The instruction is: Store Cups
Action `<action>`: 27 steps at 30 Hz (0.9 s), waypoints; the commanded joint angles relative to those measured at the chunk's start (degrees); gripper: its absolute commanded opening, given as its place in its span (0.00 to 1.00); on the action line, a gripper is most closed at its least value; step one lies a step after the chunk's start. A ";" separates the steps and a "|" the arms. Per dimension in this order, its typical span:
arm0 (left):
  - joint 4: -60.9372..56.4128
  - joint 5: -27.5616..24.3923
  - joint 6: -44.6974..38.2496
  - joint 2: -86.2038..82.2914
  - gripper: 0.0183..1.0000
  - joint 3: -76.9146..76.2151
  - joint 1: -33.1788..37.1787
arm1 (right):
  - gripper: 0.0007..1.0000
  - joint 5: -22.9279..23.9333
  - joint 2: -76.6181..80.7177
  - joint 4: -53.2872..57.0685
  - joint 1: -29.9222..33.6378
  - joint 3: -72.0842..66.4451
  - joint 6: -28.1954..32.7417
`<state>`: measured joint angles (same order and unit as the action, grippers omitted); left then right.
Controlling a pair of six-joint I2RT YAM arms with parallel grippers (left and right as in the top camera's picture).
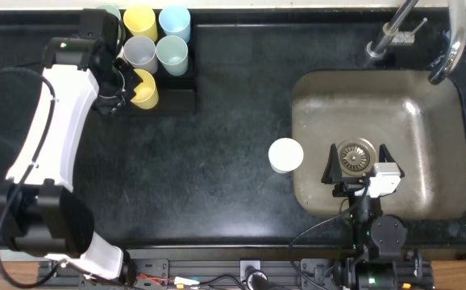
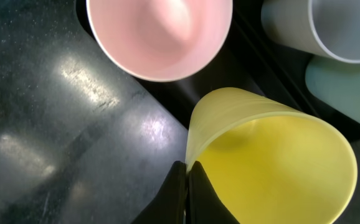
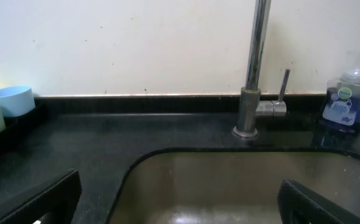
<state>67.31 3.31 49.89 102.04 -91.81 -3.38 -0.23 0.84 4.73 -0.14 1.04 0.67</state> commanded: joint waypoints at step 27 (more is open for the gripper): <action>-4.37 1.20 4.22 6.14 0.02 0.26 1.73 | 1.00 -0.57 -0.61 -0.28 -0.07 -0.76 0.15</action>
<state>63.09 4.34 52.62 106.87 -91.81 -2.46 -0.23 0.84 4.73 -0.14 1.04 0.64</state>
